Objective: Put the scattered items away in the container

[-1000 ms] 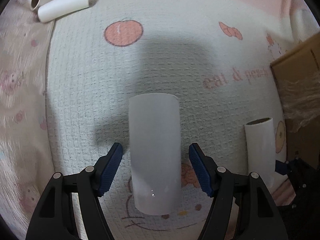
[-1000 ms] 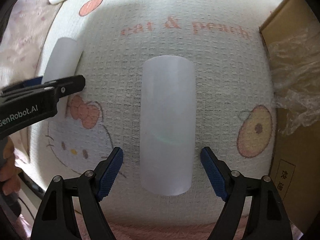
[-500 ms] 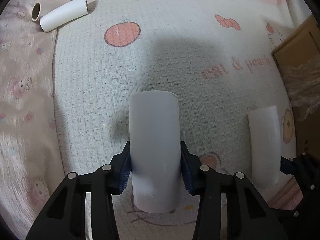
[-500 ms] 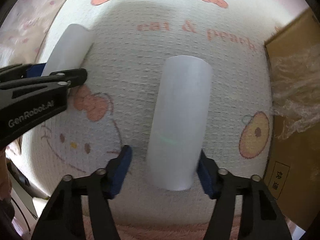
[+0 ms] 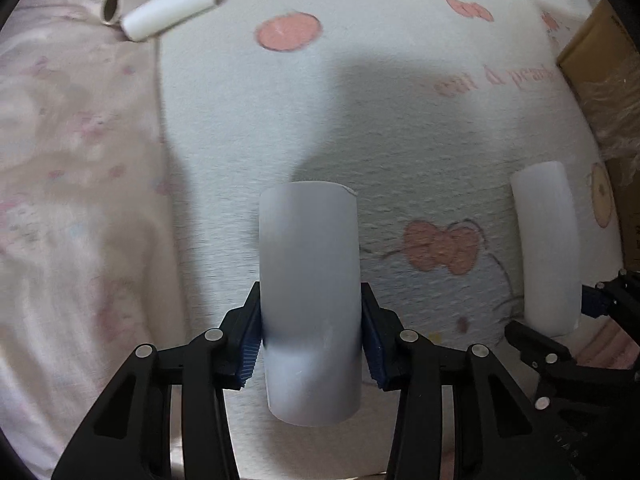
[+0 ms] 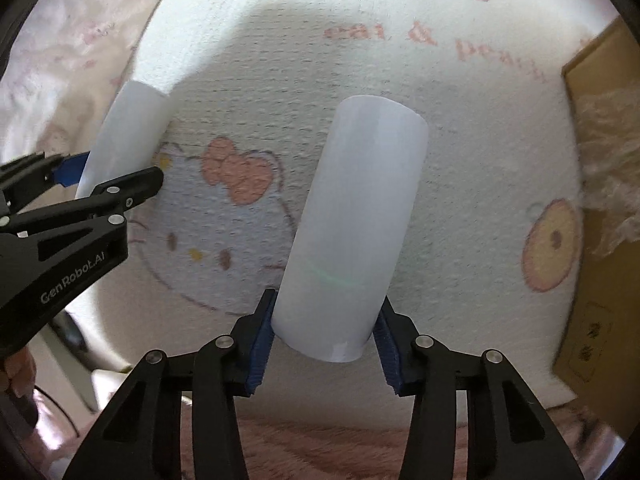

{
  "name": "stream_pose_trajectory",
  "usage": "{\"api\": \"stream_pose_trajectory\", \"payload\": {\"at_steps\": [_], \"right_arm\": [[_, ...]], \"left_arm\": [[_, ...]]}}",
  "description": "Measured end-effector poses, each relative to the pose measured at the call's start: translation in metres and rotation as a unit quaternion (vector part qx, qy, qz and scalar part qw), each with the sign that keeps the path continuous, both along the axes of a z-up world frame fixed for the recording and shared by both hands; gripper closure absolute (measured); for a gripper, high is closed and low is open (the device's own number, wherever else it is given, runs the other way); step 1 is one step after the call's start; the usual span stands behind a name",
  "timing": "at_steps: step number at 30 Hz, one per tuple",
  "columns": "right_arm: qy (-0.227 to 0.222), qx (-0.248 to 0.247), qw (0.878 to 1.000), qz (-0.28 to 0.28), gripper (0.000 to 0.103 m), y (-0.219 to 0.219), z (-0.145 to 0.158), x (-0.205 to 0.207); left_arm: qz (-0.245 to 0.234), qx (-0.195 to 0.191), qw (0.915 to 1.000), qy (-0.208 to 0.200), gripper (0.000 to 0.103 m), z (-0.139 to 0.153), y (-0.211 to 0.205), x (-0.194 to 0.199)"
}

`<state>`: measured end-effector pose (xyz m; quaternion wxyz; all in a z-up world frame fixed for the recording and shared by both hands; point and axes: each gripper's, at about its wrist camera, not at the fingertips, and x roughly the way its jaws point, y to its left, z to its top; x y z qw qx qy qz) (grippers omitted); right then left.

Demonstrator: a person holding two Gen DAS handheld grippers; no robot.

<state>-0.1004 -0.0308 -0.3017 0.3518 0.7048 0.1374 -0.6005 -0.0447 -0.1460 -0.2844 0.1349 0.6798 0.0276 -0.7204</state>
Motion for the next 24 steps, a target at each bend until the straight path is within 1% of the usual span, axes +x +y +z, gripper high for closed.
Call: {"api": "stream_pose_trajectory", "payload": {"at_steps": [3, 7, 10, 11, 13, 14, 15, 16, 17, 18, 19, 20, 21, 22, 24], "right_arm": [[-0.019, -0.020, 1.000, -0.010, 0.059, -0.001, 0.006, -0.003], [-0.029, -0.057, 0.998, -0.021, 0.060, -0.005, 0.027, -0.008], [-0.038, -0.088, 0.995, -0.039, 0.060, -0.004, 0.047, -0.015], [-0.037, -0.097, 0.994, -0.041, 0.061, -0.003, 0.054, -0.018], [-0.026, -0.109, 0.993, -0.046, 0.062, 0.000, 0.071, -0.025], [-0.021, -0.114, 0.992, -0.048, 0.063, 0.000, 0.080, -0.021], [-0.017, -0.119, 0.991, -0.050, 0.063, 0.004, 0.083, -0.020], [-0.010, -0.128, 0.990, -0.052, 0.064, 0.014, 0.097, -0.015], [-0.005, -0.135, 0.989, -0.052, 0.064, 0.019, 0.102, -0.025], [0.001, -0.140, 0.989, -0.053, 0.064, 0.026, 0.113, -0.027], [0.010, -0.146, 0.988, -0.056, 0.065, 0.030, 0.123, -0.030], [0.020, -0.152, 0.986, -0.060, 0.067, 0.034, 0.133, -0.033], [0.024, -0.157, 0.985, -0.062, 0.070, 0.046, 0.123, -0.045], [0.026, -0.171, 0.983, -0.064, 0.072, 0.057, 0.126, -0.052], [0.033, -0.197, 0.977, -0.072, 0.072, 0.058, 0.142, -0.061]], "left_arm": [[0.007, -0.011, 0.9999, 0.007, 0.056, 0.012, -0.002, 0.003], [0.028, -0.027, 0.9992, 0.004, 0.056, 0.029, -0.003, 0.003], [0.042, -0.010, 0.9989, 0.019, 0.056, 0.047, -0.004, 0.000], [0.042, -0.008, 0.9988, 0.024, 0.056, 0.055, -0.018, -0.004], [0.040, -0.017, 0.9984, 0.035, 0.056, 0.068, -0.010, -0.008], [0.038, -0.021, 0.9982, 0.041, 0.056, 0.073, -0.001, -0.009], [0.033, -0.024, 0.9979, 0.051, 0.056, 0.084, -0.001, -0.028], [0.030, -0.024, 0.9976, 0.058, 0.056, 0.091, -0.005, -0.034], [0.027, -0.024, 0.9972, 0.066, 0.056, 0.098, 0.000, -0.038], [0.023, -0.025, 0.9963, 0.079, 0.056, 0.109, 0.003, -0.044], [0.020, -0.026, 0.9956, 0.088, 0.056, 0.114, -0.004, -0.036], [0.017, -0.029, 0.9948, 0.096, 0.056, 0.118, -0.002, -0.038], [0.012, -0.033, 0.9936, 0.108, 0.056, 0.129, 0.002, -0.039], [0.006, -0.035, 0.9927, 0.116, 0.056, 0.134, 0.005, -0.044], [-0.003, -0.040, 0.9903, 0.133, 0.056, 0.149, 0.012, -0.045]]}}
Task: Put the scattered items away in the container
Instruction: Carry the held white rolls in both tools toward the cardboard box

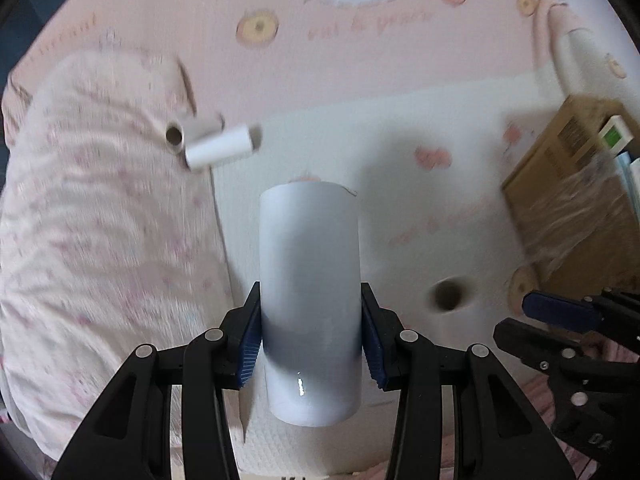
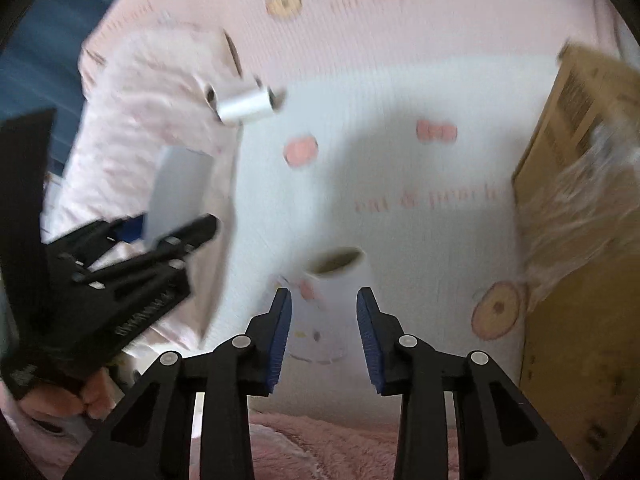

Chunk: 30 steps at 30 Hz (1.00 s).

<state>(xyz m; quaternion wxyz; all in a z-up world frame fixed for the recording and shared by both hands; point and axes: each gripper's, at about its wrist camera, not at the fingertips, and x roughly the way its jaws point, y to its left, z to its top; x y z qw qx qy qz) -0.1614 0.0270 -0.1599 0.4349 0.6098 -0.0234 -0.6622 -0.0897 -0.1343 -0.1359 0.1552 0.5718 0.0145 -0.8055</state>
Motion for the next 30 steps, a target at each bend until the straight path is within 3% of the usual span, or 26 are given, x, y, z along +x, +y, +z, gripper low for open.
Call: {"api": "stream_pose_trajectory", "payload": {"at_steps": [3, 7, 12, 16, 23, 26, 30], "right_arm": [[0.033, -0.007, 0.999, -0.015, 0.076, 0.010, 0.018, -0.011], [0.019, -0.013, 0.999, -0.027, 0.076, 0.036, 0.023, -0.024], [-0.016, -0.025, 0.999, -0.024, 0.074, 0.044, 0.004, -0.028], [-0.034, -0.003, 0.999, -0.008, 0.036, 0.019, -0.028, -0.024], [-0.043, 0.042, 0.997, 0.039, 0.038, -0.045, -0.091, -0.013], [-0.029, 0.073, 0.995, 0.054, 0.051, -0.069, -0.114, -0.008], [-0.017, 0.108, 0.991, 0.075, 0.058, -0.093, -0.137, 0.003]], "left_arm": [[-0.019, 0.000, 0.9996, 0.023, 0.056, 0.015, 0.006, -0.012], [-0.030, -0.004, 0.9990, 0.033, 0.056, 0.021, 0.012, -0.021], [-0.034, 0.012, 0.9990, 0.027, 0.056, 0.018, 0.014, -0.019], [-0.029, 0.028, 0.9989, 0.024, 0.056, 0.017, 0.008, -0.017], [-0.019, 0.036, 0.9984, 0.039, 0.055, 0.027, -0.012, -0.013], [-0.006, 0.033, 0.9985, 0.044, 0.055, 0.031, -0.027, -0.011], [0.013, 0.019, 0.9990, 0.038, 0.056, 0.031, -0.044, -0.012]]}}
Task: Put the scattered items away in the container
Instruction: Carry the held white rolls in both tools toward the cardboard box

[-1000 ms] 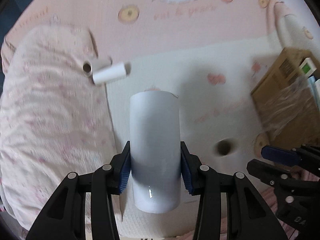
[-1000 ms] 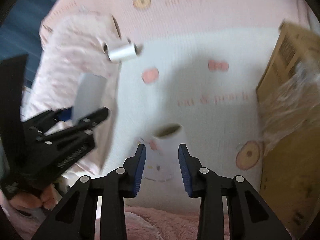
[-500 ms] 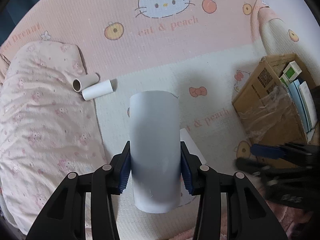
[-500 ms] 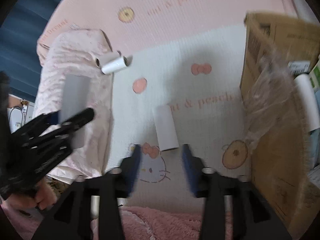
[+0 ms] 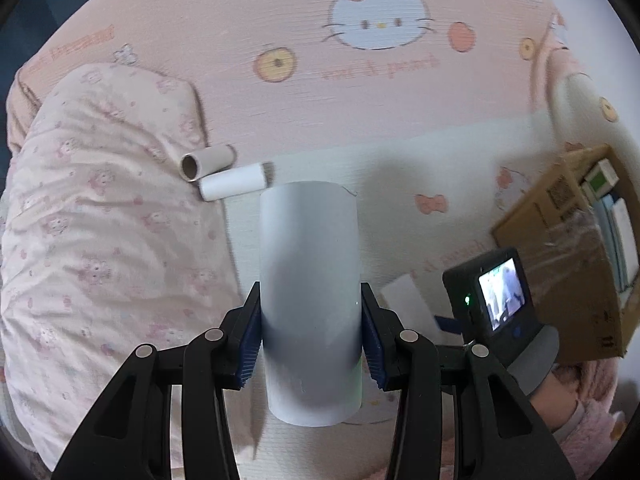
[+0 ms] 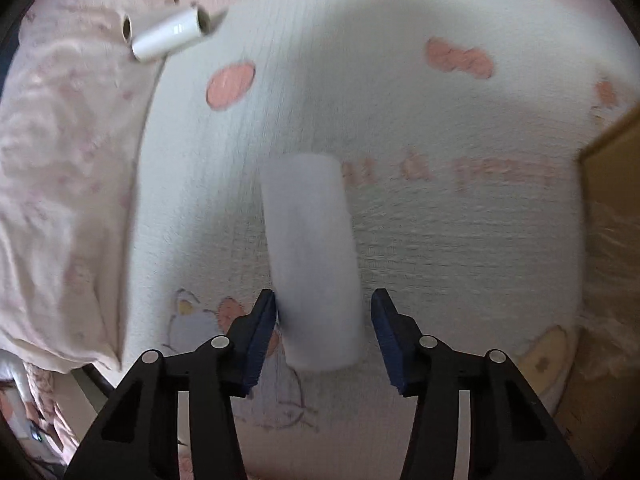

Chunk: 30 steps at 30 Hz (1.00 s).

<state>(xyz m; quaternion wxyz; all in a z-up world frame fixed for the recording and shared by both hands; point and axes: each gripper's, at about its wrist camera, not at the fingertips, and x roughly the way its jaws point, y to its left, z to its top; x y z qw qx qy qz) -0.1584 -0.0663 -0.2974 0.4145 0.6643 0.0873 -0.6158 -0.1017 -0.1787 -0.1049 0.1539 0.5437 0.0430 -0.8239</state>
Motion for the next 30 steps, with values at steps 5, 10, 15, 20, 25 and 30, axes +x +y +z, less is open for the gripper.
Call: {"api": "stream_pose_trajectory", "payload": {"at_steps": [5, 10, 15, 20, 25, 30], "right_arm": [[0.034, 0.020, 0.999, 0.018, 0.060, -0.012, -0.004, 0.010], [0.046, 0.021, 0.999, -0.004, 0.061, -0.005, -0.003, 0.015], [-0.019, 0.002, 0.997, -0.075, 0.062, 0.014, 0.003, 0.010], [0.007, -0.043, 0.993, -0.108, 0.063, 0.043, 0.040, 0.007], [0.013, -0.108, 0.983, -0.147, 0.063, 0.073, 0.092, -0.007], [0.020, -0.177, 0.965, -0.191, 0.063, 0.107, 0.139, -0.030]], "left_arm": [[0.020, -0.007, 0.9997, -0.010, 0.056, -0.004, -0.013, -0.001], [0.024, -0.008, 0.9996, -0.016, 0.056, -0.006, -0.012, 0.001], [0.023, -0.006, 0.9993, -0.029, 0.055, -0.014, -0.008, 0.004], [0.015, -0.012, 0.9988, -0.044, 0.056, -0.025, 0.004, 0.004], [-0.005, -0.007, 0.9992, -0.039, 0.056, -0.021, 0.022, -0.002], [-0.030, -0.003, 0.9994, -0.014, 0.056, -0.002, 0.042, -0.011]]}}
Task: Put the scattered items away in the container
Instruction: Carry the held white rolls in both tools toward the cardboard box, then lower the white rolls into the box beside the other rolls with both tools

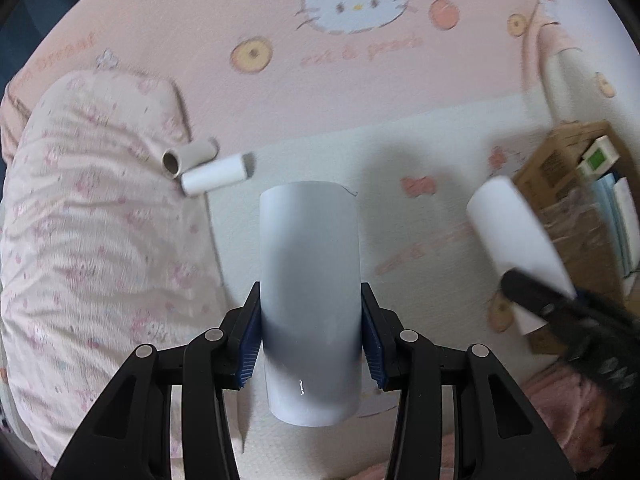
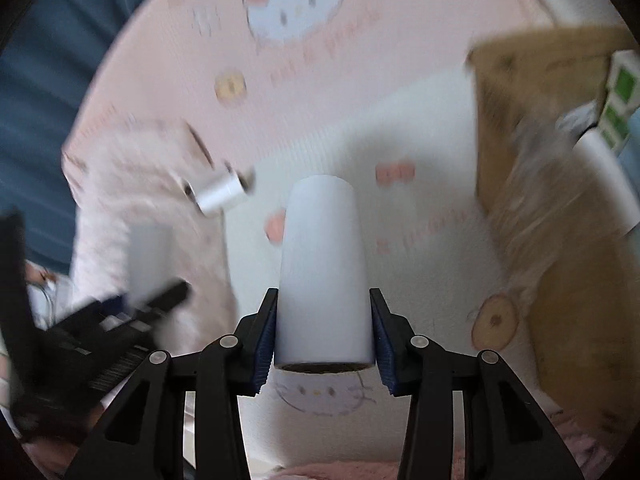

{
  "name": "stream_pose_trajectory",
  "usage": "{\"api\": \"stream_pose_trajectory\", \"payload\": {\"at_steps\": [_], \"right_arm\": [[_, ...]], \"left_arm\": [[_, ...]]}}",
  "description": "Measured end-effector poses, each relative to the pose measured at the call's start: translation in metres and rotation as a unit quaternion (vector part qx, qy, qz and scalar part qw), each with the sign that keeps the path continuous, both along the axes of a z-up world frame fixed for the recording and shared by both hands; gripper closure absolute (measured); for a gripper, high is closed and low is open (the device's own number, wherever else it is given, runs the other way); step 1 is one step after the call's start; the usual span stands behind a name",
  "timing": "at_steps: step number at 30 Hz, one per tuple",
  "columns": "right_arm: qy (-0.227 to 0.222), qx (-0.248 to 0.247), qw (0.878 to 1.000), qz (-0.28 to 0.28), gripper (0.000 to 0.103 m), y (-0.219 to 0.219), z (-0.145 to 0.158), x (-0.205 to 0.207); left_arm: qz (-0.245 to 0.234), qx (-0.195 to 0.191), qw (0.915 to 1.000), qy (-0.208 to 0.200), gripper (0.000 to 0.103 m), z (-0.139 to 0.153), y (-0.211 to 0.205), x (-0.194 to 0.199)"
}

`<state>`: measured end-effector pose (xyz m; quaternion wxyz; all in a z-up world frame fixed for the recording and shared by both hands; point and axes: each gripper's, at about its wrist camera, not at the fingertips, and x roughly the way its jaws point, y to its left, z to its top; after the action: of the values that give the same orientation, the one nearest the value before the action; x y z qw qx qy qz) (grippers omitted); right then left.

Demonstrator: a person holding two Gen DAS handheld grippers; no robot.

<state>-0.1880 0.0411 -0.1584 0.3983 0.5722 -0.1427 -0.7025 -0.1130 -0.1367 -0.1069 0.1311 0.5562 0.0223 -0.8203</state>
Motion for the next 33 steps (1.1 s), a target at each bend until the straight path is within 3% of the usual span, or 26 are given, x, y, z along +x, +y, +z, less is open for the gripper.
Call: {"api": "stream_pose_trajectory", "payload": {"at_steps": [6, 12, 23, 28, 33], "right_arm": [[0.051, -0.040, 0.998, -0.023, 0.063, 0.027, 0.051, -0.020], [0.071, -0.050, 0.996, -0.025, 0.063, 0.043, 0.070, -0.036], [0.061, -0.042, 0.993, -0.091, 0.063, 0.118, 0.052, -0.073], [0.062, -0.027, 0.994, -0.082, 0.063, 0.140, 0.037, -0.087], [0.052, -0.011, 0.995, -0.080, 0.063, 0.160, 0.017, -0.103]], "left_arm": [[-0.006, 0.022, 0.9990, 0.040, 0.056, 0.032, 0.015, -0.028], [-0.056, 0.032, 0.9956, 0.068, 0.056, 0.054, 0.048, -0.050], [-0.145, 0.017, 0.9872, 0.064, 0.056, 0.049, 0.129, -0.090], [-0.197, -0.009, 0.9786, 0.060, 0.056, 0.043, 0.178, -0.100], [-0.231, 0.003, 0.9715, 0.050, 0.056, 0.035, 0.214, -0.110]]}}
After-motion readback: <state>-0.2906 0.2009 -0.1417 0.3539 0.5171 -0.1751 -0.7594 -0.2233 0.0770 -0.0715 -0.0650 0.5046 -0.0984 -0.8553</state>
